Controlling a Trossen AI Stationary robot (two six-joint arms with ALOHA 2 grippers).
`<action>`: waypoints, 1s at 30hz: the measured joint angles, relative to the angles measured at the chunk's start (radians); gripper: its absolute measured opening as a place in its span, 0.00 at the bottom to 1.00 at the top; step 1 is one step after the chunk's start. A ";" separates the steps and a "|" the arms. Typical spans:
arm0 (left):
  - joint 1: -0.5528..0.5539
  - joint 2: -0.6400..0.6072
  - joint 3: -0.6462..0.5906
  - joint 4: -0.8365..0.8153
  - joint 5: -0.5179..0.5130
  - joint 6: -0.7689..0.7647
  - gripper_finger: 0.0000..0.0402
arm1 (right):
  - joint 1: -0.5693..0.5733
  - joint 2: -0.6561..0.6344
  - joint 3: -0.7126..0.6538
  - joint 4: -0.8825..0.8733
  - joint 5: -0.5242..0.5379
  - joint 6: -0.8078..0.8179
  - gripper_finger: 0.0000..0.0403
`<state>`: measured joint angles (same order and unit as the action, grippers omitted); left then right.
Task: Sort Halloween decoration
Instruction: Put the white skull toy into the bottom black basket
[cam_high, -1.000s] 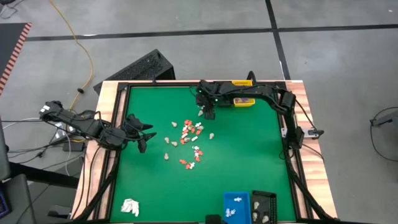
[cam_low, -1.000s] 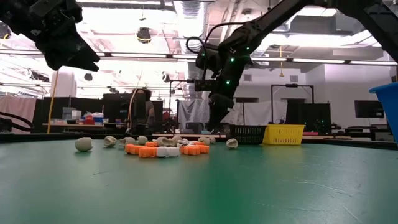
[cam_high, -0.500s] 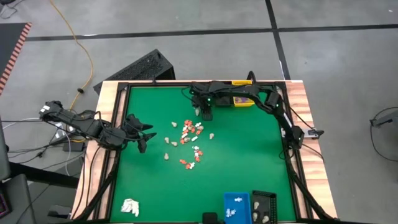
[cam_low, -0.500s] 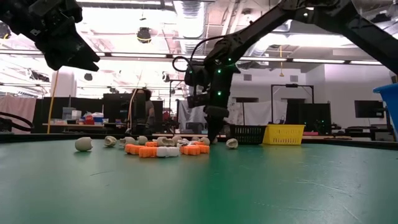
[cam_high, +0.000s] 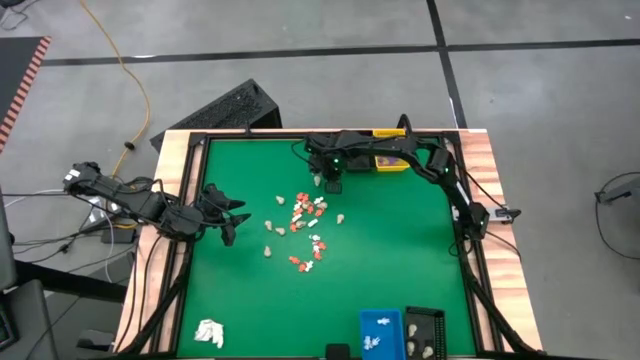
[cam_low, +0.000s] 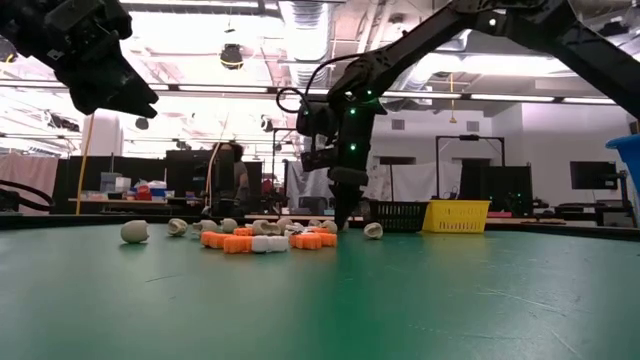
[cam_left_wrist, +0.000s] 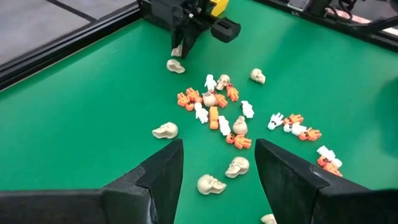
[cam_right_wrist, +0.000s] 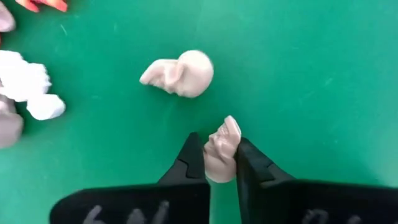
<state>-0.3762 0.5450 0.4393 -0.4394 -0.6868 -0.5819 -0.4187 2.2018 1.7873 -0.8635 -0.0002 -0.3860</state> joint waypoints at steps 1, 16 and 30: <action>0.000 0.000 0.000 0.000 0.000 -0.001 0.47 | 0.001 -0.003 0.000 -0.005 0.000 0.005 0.09; 0.000 0.000 0.000 0.013 -0.001 -0.006 0.47 | 0.092 -0.291 -0.001 -0.168 -0.022 0.128 0.01; 0.000 0.000 0.000 0.026 -0.044 -0.022 0.47 | 0.045 -0.332 0.000 0.098 0.211 0.295 0.25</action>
<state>-0.3759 0.5453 0.4393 -0.4136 -0.7308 -0.6037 -0.3734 1.8696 1.7871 -0.7656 0.2103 -0.0915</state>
